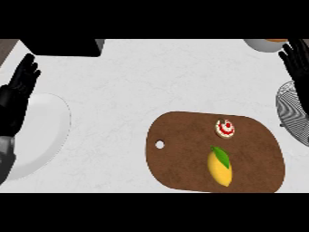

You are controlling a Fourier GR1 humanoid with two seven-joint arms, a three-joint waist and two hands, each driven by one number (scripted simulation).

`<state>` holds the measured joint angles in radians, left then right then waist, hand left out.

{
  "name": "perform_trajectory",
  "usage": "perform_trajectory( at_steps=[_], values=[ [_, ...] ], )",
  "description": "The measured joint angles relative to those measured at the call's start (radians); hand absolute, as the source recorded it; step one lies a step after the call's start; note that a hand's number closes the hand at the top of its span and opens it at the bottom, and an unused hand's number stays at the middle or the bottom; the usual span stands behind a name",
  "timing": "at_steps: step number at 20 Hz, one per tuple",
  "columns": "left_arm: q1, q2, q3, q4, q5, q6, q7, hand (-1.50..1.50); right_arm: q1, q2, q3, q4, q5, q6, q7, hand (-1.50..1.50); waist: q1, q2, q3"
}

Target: Pick the lemon from the cutting board and place it in the tiered basket

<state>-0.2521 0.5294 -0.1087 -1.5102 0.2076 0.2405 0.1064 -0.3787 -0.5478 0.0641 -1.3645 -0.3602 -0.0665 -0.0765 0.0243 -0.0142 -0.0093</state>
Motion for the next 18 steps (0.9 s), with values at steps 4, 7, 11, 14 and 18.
perform_trajectory(
  at_steps=[4, 7, 11, 14, 18],
  values=[
    [0.106, -0.062, -0.025, 0.011, -0.028, 0.040, -0.016, 0.00, 0.043, -0.022, -0.027, -0.122, 0.031, -0.046, 0.008, 1.50, -0.022, 0.004, 0.005],
    [0.198, -0.119, -0.055, 0.045, -0.039, 0.078, -0.027, 0.00, 0.093, -0.068, -0.059, -0.181, 0.102, -0.135, 0.032, -1.50, -0.053, 0.004, 0.002],
    [0.286, -0.177, -0.079, 0.070, -0.028, 0.096, -0.042, 0.00, 0.203, 0.015, -0.167, -0.181, 0.097, -0.347, 0.074, -1.50, -0.083, 0.001, 0.006],
    [0.319, -0.216, -0.102, 0.075, -0.039, 0.113, -0.064, 0.00, 0.333, 0.097, -0.198, -0.308, 0.087, -0.429, 0.031, -1.50, -0.080, 0.001, 0.008],
    [0.310, -0.251, -0.115, 0.087, -0.063, 0.130, -0.085, 0.00, 0.534, 0.116, -0.173, -0.570, 0.106, -0.448, 0.075, -1.50, -0.070, 0.002, 0.009]
  ],
)
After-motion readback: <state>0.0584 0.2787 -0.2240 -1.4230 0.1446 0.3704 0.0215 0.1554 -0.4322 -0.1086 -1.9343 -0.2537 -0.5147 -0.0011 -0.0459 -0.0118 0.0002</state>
